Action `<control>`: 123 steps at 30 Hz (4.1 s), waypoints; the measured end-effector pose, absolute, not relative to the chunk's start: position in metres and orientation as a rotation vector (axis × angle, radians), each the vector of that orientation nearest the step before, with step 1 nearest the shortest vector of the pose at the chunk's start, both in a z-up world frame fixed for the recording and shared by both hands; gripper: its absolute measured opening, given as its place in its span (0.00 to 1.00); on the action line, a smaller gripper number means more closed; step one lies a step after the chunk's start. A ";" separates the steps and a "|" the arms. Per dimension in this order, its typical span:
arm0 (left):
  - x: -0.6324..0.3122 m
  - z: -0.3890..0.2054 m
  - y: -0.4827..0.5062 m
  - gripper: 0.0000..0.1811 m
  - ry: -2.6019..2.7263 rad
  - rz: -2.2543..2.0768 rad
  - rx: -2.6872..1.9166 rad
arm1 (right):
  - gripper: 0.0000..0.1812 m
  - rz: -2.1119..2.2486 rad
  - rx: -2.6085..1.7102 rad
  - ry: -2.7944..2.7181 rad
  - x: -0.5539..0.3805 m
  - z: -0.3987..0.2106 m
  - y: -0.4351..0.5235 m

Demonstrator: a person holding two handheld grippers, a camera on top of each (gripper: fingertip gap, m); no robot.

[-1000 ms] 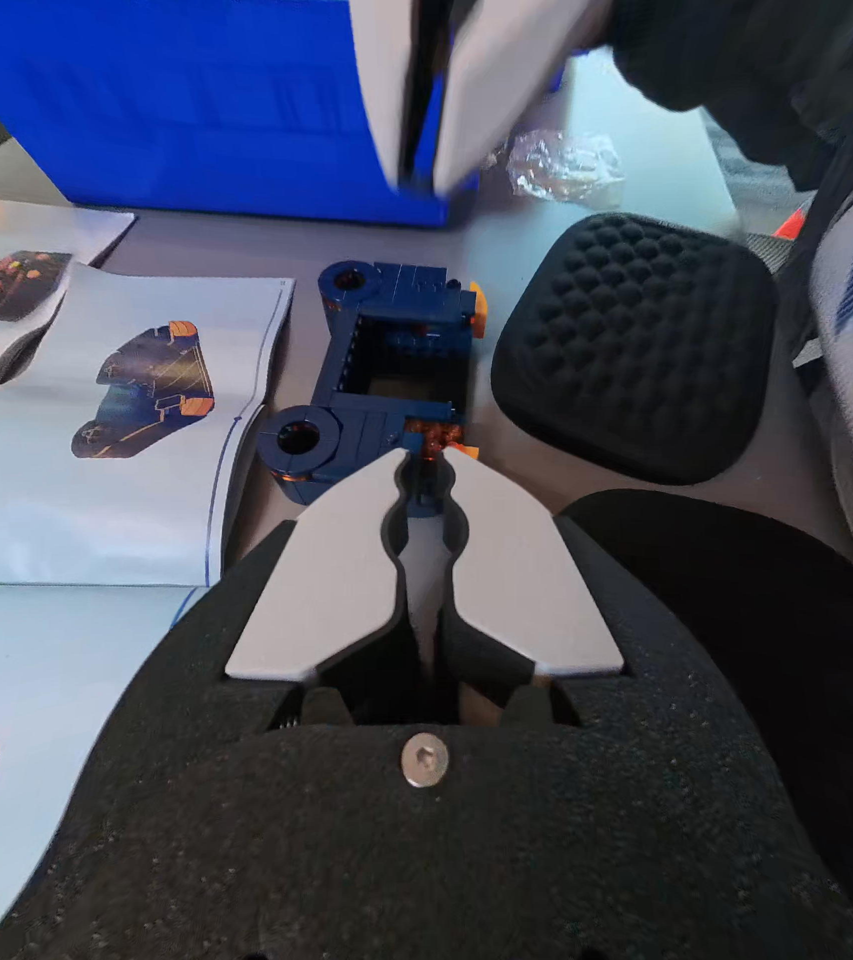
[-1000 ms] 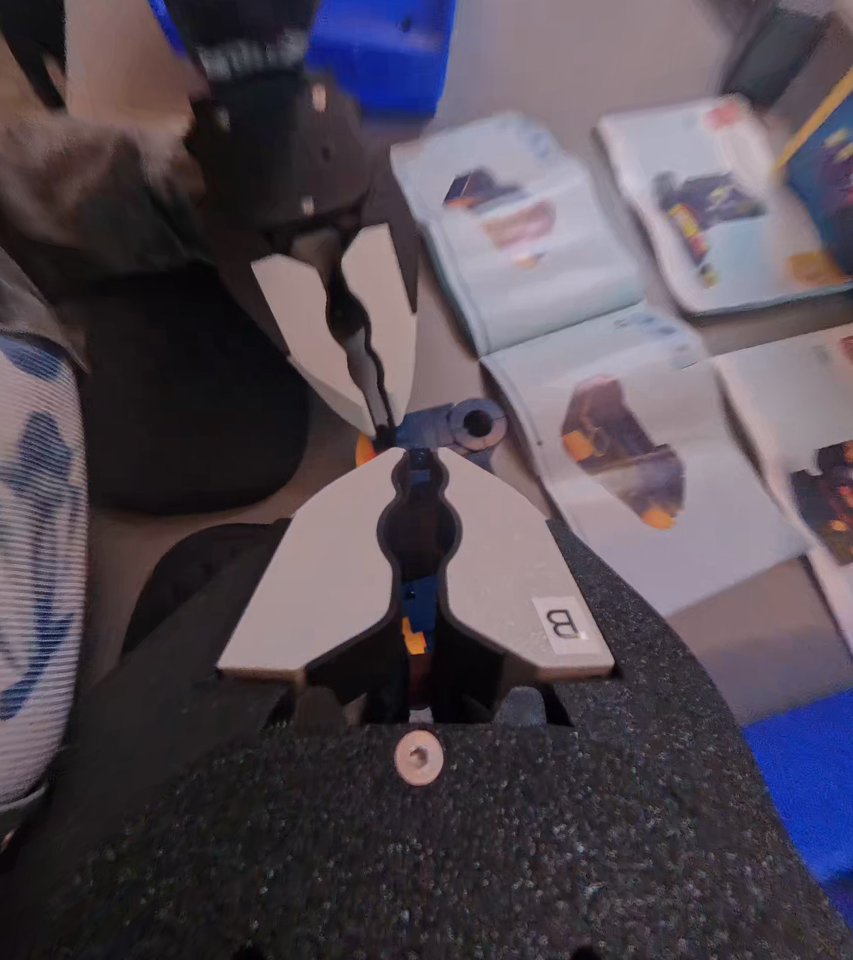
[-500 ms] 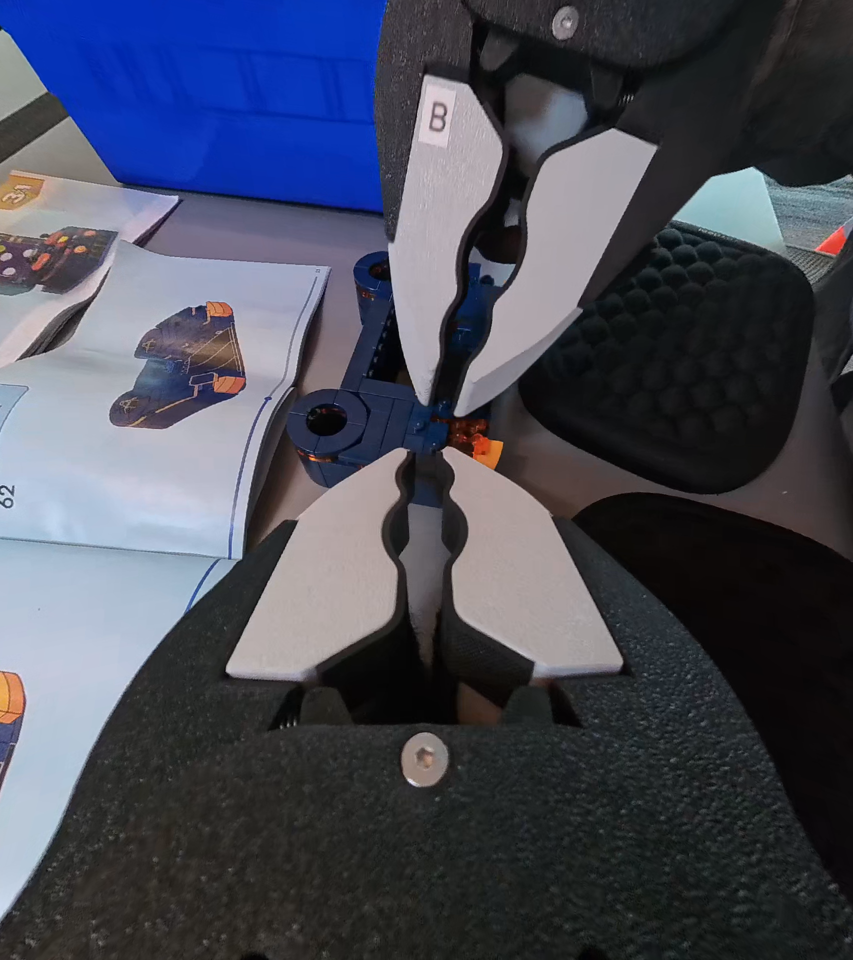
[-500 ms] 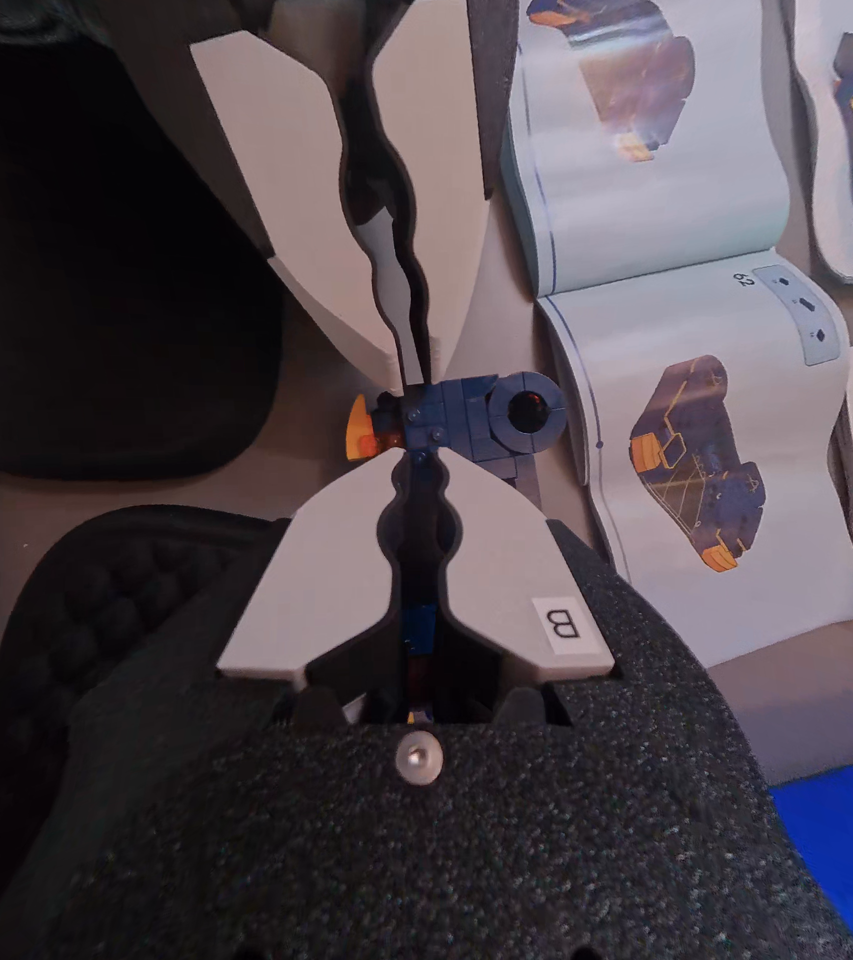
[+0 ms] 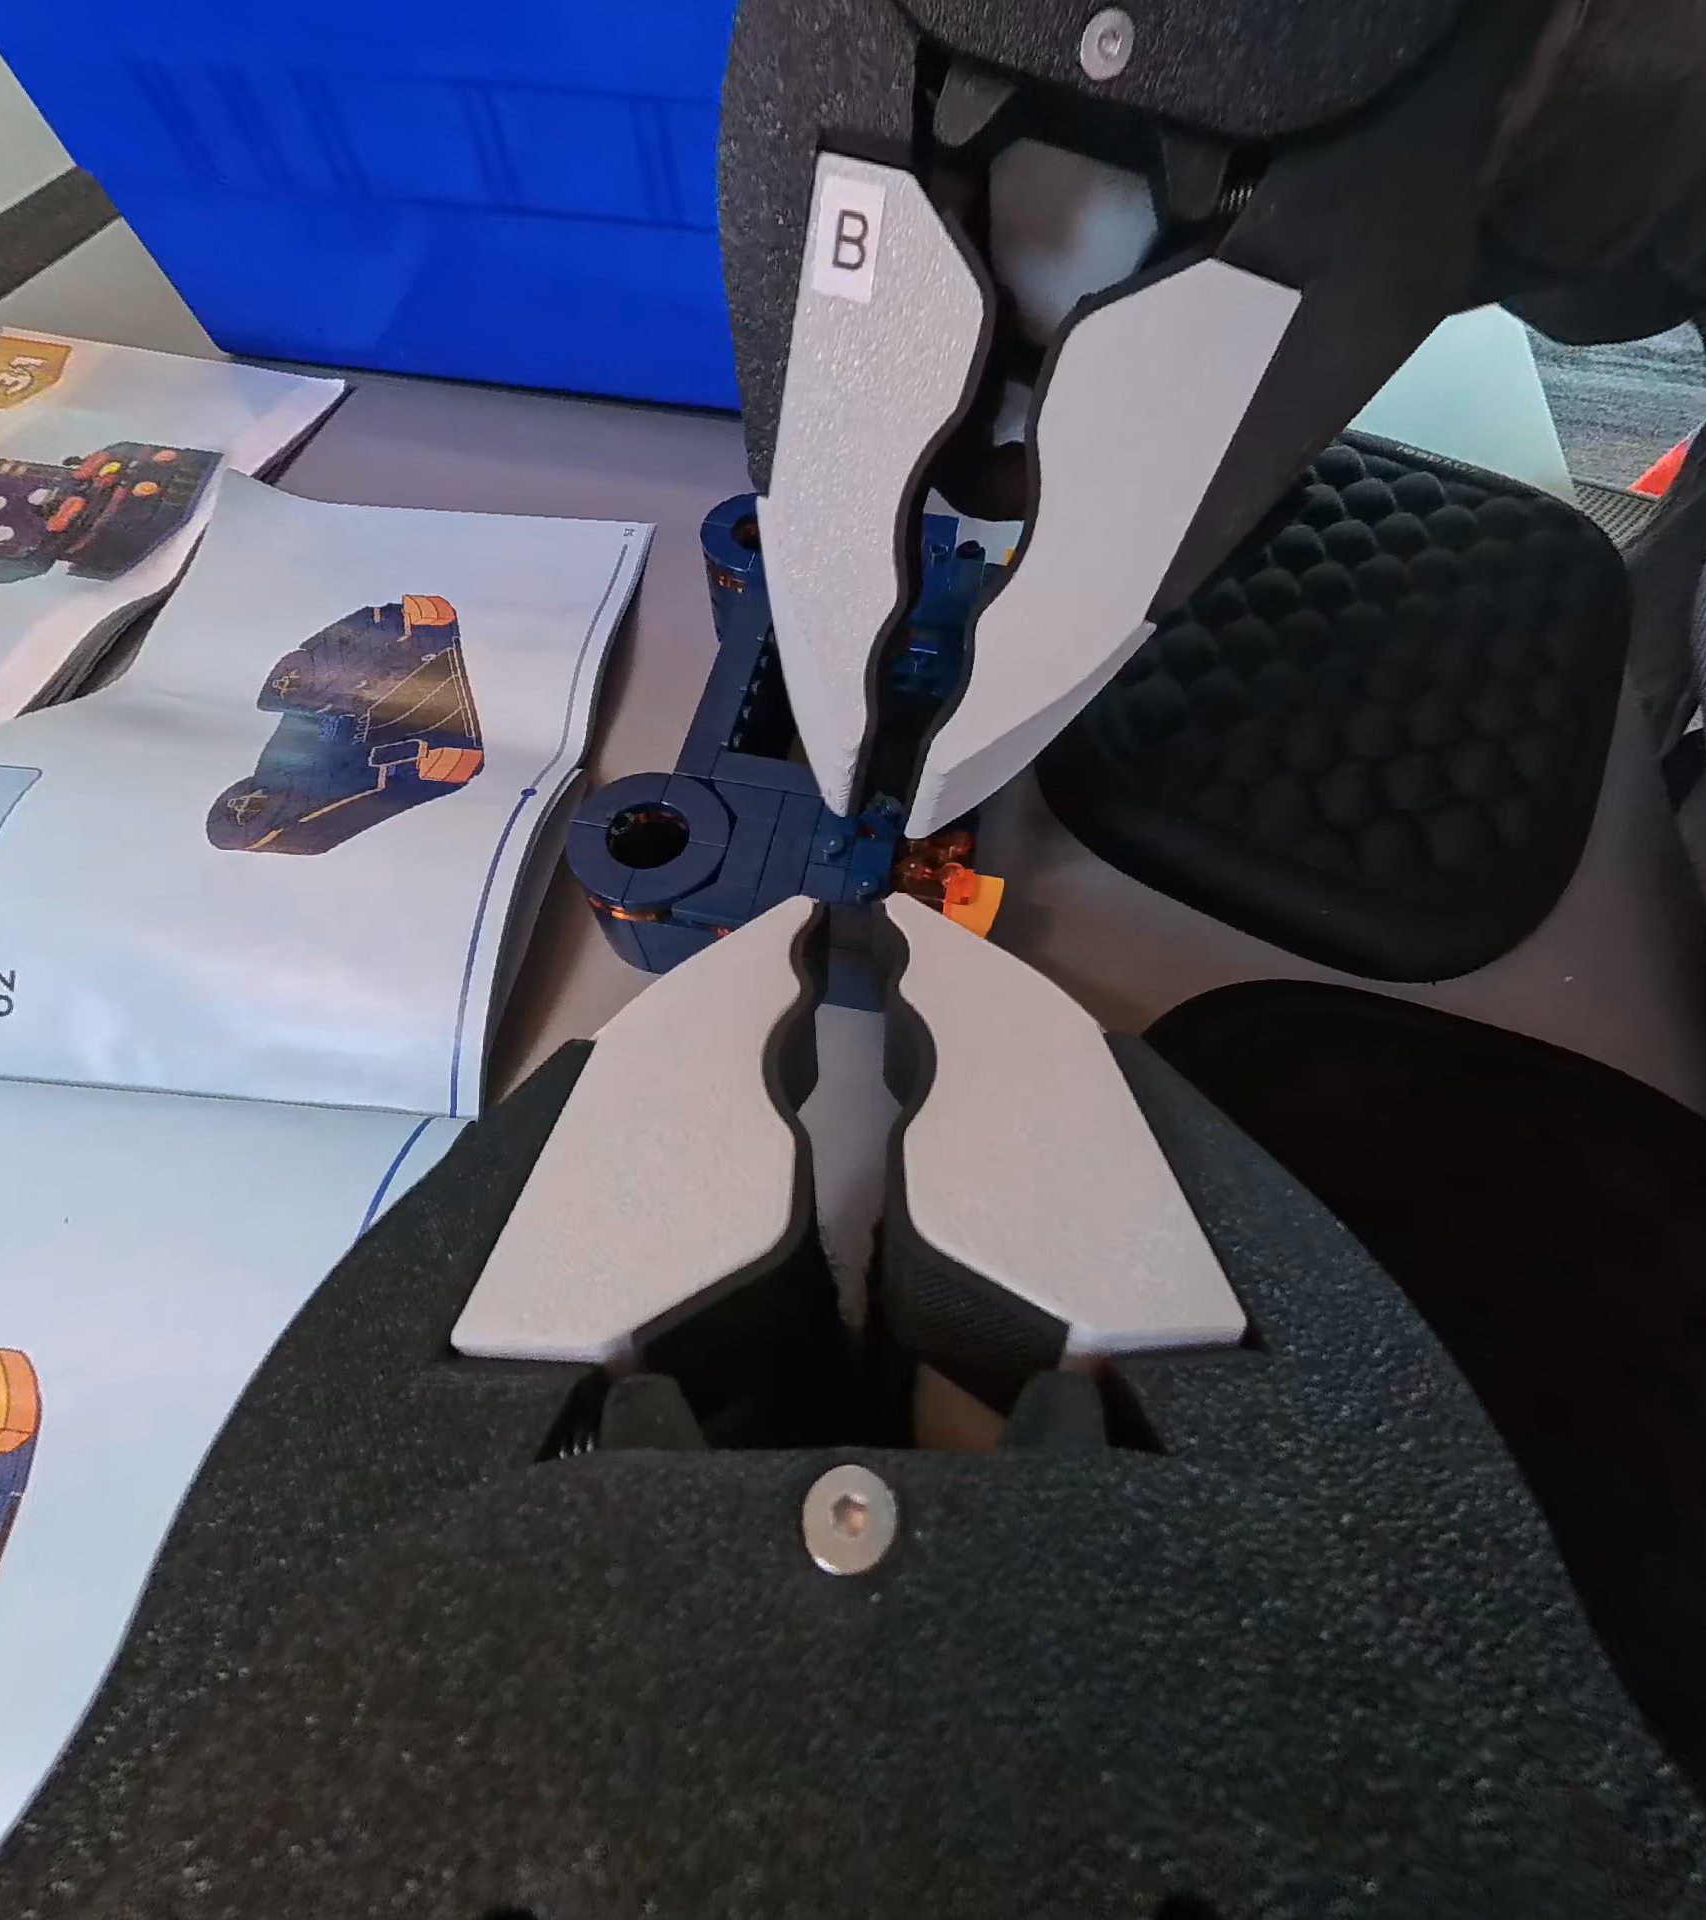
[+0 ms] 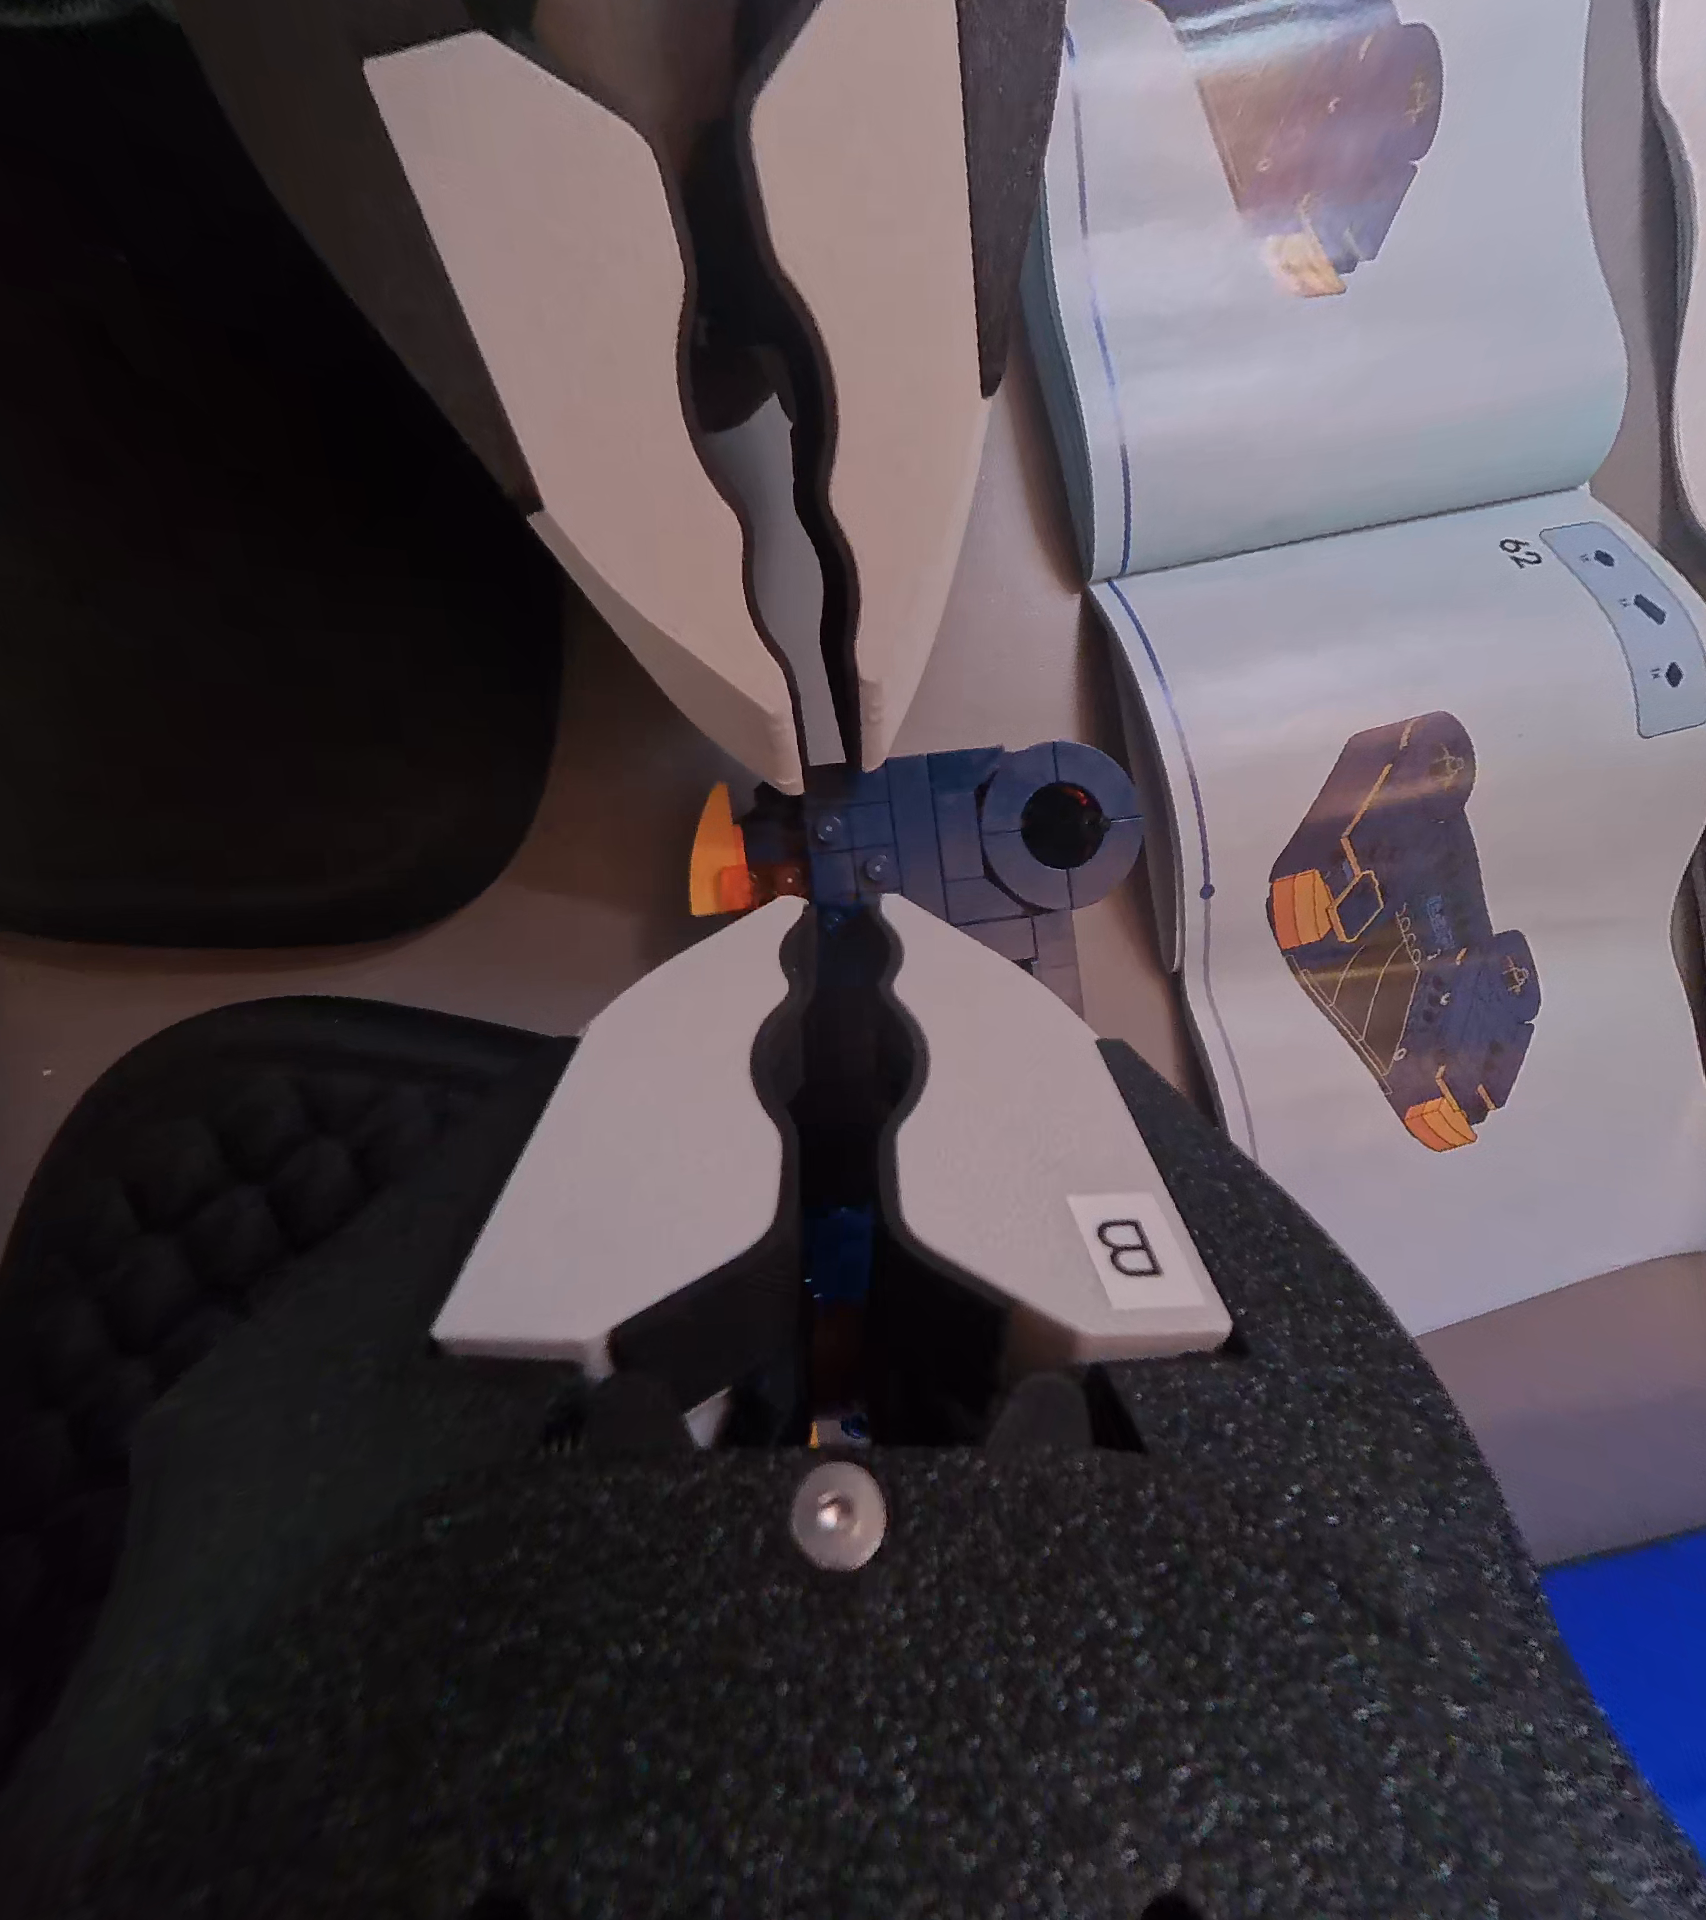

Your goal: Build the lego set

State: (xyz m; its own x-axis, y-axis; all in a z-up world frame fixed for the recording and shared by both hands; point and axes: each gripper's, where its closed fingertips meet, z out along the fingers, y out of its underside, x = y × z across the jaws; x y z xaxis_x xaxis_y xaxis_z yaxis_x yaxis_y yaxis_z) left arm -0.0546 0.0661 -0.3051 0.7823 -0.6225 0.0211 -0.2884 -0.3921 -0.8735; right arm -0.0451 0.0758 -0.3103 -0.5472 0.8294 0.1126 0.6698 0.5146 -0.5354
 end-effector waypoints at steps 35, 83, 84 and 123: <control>-0.053 -0.307 0.066 0.04 0.695 -0.439 -2.004 | 0.04 0.575 -1.182 -2.475 -0.046 -0.308 0.079; -0.055 -0.308 0.067 0.00 0.627 -0.527 -2.033 | 0.00 0.410 -1.311 -2.658 -0.050 -0.309 0.073; -0.054 -0.308 0.067 0.00 0.627 -0.527 -2.033 | 0.00 0.417 -1.316 -2.652 -0.051 -0.310 0.073; -0.180 -0.184 0.065 0.65 -0.022 0.048 -1.276 | 0.48 1.277 -1.230 -1.100 -0.044 -0.199 0.139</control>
